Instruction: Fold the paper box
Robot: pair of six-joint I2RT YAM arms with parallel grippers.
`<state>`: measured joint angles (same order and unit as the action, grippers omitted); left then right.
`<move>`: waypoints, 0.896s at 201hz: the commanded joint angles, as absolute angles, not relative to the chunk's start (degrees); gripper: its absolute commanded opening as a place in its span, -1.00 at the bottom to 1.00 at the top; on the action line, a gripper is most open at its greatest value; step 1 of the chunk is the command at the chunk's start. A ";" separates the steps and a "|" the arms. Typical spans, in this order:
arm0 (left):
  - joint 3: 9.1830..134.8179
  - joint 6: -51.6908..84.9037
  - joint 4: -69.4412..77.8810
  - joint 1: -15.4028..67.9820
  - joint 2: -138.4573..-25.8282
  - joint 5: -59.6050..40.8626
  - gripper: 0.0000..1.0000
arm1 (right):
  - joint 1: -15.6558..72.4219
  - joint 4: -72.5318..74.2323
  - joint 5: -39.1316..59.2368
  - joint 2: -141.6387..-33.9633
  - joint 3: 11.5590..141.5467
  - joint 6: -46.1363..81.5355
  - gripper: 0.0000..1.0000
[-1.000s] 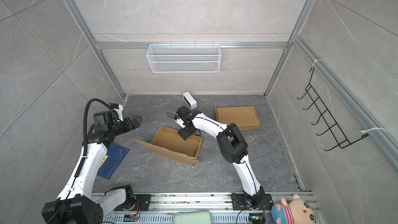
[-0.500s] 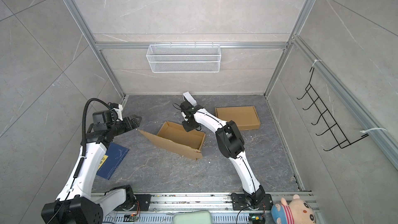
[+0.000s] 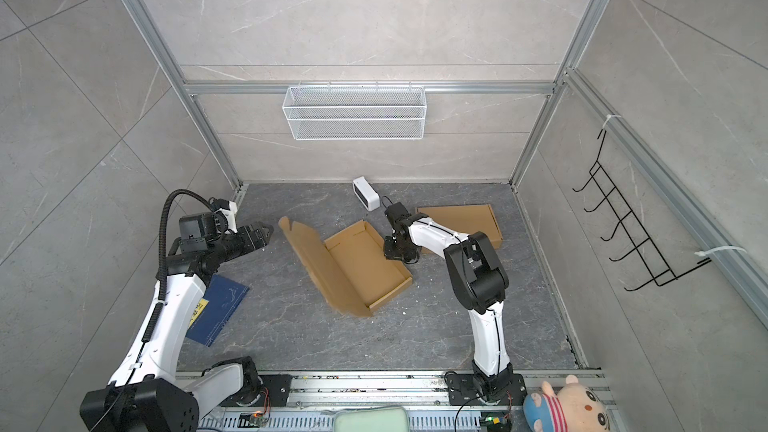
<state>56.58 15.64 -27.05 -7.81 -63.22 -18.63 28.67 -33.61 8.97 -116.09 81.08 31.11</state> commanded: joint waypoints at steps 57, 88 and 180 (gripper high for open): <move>59.30 16.59 -27.33 -8.11 -64.24 -17.76 0.74 | 36.41 -22.31 15.92 -101.93 62.87 46.41 -0.10; 59.94 17.49 -28.45 -8.09 -65.42 -15.12 0.68 | 42.99 -21.45 18.62 -101.79 61.67 47.86 -0.06; 58.97 16.94 -31.97 -8.08 -64.98 -11.75 0.60 | 40.10 -40.88 -3.15 -97.47 78.52 8.35 0.24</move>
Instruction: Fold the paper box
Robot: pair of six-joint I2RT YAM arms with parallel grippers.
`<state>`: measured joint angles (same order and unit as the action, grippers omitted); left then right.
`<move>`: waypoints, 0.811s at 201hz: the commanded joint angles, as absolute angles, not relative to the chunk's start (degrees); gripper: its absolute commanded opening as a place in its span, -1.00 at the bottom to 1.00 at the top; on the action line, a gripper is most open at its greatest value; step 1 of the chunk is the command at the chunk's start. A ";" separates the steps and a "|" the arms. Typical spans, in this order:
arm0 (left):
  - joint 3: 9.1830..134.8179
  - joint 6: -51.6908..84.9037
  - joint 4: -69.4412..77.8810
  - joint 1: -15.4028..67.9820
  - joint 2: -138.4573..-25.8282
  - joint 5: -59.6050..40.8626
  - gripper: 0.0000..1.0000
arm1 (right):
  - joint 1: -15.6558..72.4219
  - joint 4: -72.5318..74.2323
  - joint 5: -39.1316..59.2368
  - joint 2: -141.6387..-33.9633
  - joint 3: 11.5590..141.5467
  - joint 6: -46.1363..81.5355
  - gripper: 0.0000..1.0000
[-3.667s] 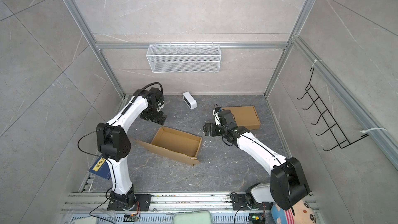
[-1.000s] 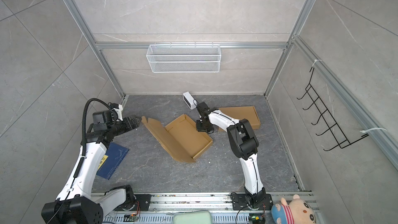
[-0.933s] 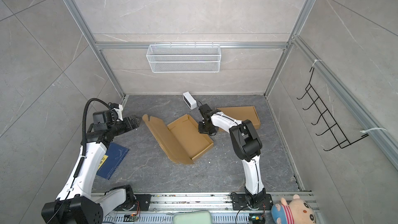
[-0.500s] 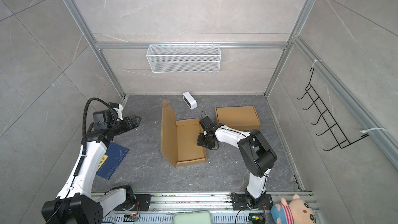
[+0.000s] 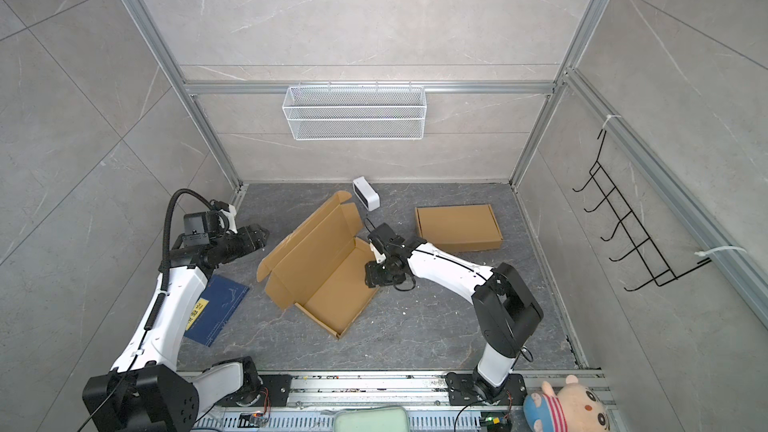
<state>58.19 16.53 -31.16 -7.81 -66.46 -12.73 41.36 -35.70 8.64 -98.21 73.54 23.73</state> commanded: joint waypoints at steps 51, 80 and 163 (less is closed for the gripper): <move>54.41 18.55 -31.89 -7.94 -62.12 -13.73 0.56 | 35.78 -35.21 -0.02 -106.52 84.57 -0.04 0.34; 53.55 17.58 -32.60 -7.93 -61.04 -13.04 0.56 | 35.68 -33.38 3.11 -112.77 88.01 0.29 0.34; 55.89 16.49 -33.74 -7.98 -60.82 -12.18 0.57 | 34.01 -25.06 3.84 -118.08 86.03 11.00 -0.04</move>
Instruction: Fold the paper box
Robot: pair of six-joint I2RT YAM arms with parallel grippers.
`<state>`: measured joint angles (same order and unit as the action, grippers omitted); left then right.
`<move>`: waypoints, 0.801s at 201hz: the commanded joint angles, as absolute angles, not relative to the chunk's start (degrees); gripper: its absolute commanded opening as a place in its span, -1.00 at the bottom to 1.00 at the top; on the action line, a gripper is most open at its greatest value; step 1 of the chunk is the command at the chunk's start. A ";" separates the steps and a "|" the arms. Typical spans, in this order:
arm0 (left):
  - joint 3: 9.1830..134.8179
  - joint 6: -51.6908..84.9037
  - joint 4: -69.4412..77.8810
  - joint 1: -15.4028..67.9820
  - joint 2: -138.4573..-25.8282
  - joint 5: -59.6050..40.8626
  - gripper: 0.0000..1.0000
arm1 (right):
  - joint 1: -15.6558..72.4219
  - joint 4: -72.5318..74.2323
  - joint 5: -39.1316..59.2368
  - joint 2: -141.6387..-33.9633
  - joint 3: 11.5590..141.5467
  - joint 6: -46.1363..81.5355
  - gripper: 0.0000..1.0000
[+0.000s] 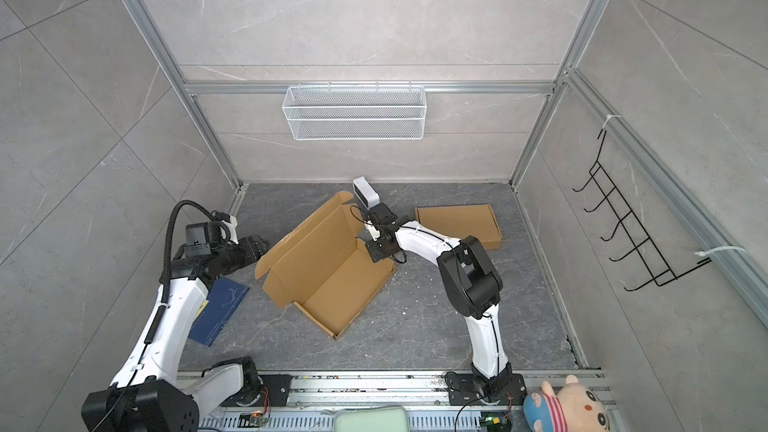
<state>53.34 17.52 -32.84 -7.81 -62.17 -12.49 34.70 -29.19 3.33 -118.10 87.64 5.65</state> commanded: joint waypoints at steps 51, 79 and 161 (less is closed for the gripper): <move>57.98 15.71 -34.71 -8.01 -60.86 -11.13 0.57 | 31.67 -22.91 1.84 -112.16 77.10 19.50 -0.32; 59.17 15.66 -35.06 -8.07 -61.08 -10.30 0.57 | 29.84 -22.52 2.71 -108.39 70.83 24.60 -0.41; 57.82 15.71 -33.92 -9.39 -59.79 -18.64 0.58 | 27.69 -16.86 8.72 -99.50 57.47 40.32 -0.40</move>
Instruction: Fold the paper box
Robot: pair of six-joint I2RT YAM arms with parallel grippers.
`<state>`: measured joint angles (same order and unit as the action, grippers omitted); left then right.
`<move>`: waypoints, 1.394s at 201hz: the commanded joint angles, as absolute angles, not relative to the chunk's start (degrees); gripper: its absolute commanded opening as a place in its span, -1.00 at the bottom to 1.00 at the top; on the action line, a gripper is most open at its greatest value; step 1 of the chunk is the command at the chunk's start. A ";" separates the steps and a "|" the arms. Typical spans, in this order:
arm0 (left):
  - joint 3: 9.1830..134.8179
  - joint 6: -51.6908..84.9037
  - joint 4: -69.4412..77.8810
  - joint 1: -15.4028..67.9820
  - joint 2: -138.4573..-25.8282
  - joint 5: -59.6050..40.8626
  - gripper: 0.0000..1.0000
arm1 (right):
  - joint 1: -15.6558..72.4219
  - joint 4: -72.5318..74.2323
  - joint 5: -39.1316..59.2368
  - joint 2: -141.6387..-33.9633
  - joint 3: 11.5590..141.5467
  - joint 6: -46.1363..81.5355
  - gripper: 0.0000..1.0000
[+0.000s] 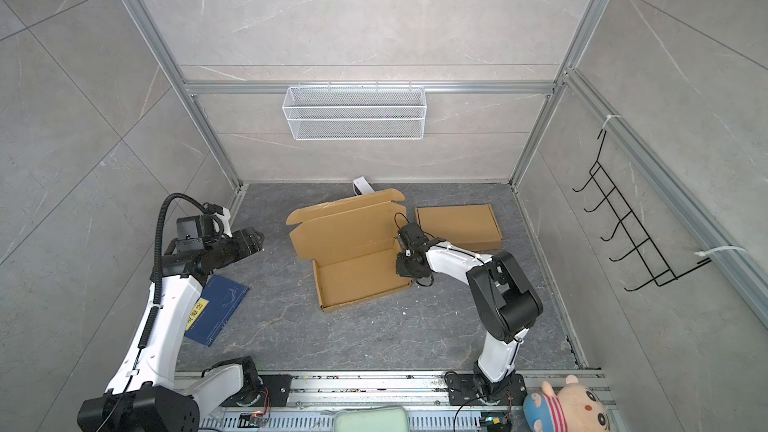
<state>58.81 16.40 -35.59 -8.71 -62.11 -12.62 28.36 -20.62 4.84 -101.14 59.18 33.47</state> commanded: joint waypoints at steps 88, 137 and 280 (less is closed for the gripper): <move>43.80 14.99 -23.60 -8.89 -47.67 -29.27 0.50 | 18.11 -24.21 21.30 -85.37 59.75 17.17 0.17; 43.96 11.08 -15.56 -8.72 -53.96 -33.10 0.52 | 16.89 -20.01 22.28 -84.60 66.17 7.91 0.18; 47.66 4.42 -7.54 -3.80 -67.76 -36.03 0.44 | 17.01 -16.55 22.56 -98.43 79.19 1.87 0.19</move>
<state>44.45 6.15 -11.09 -5.78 -66.17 -36.80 16.80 -19.29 21.06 -97.27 77.34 1.89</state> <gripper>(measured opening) 0.726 0.596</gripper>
